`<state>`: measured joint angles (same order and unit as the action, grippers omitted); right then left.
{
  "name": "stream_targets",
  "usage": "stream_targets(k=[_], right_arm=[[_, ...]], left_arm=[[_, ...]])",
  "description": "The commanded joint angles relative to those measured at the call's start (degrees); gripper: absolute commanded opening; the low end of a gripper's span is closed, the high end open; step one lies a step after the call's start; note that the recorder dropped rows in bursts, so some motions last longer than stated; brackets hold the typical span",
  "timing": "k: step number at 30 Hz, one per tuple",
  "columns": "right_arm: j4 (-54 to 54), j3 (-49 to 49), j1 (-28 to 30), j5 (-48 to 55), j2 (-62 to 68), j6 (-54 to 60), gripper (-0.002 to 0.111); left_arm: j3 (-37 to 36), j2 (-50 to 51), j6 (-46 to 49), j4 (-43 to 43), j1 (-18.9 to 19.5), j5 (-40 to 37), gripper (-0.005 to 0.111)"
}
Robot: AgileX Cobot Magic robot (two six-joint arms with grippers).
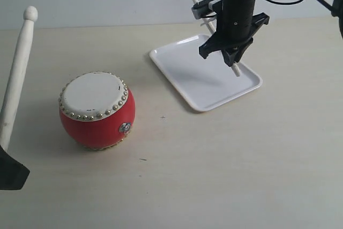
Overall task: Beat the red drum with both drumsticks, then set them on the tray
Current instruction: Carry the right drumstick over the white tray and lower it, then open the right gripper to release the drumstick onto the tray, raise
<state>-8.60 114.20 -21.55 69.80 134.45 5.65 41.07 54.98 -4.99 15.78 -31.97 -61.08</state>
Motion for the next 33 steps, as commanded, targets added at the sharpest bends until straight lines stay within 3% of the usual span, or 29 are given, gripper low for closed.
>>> stream_targets(k=[1, 15, 33], right_arm=[[-0.6, 1.0, 0.4, 0.2, 1.2, 0.4, 0.000], [-2.0, 1.0, 3.1, 0.2, 1.4, 0.7, 0.000], [5.0, 1.0, 4.8, 0.2, 5.5, 1.4, 0.000]], left_arm=[[0.4, -0.4, 0.1, 0.9, 0.1, 0.0, 0.000], [0.4, -0.4, 0.2, 0.9, 0.1, 0.0, 0.000], [0.4, -0.4, 0.2, 0.9, 0.1, 1.5, 0.000]])
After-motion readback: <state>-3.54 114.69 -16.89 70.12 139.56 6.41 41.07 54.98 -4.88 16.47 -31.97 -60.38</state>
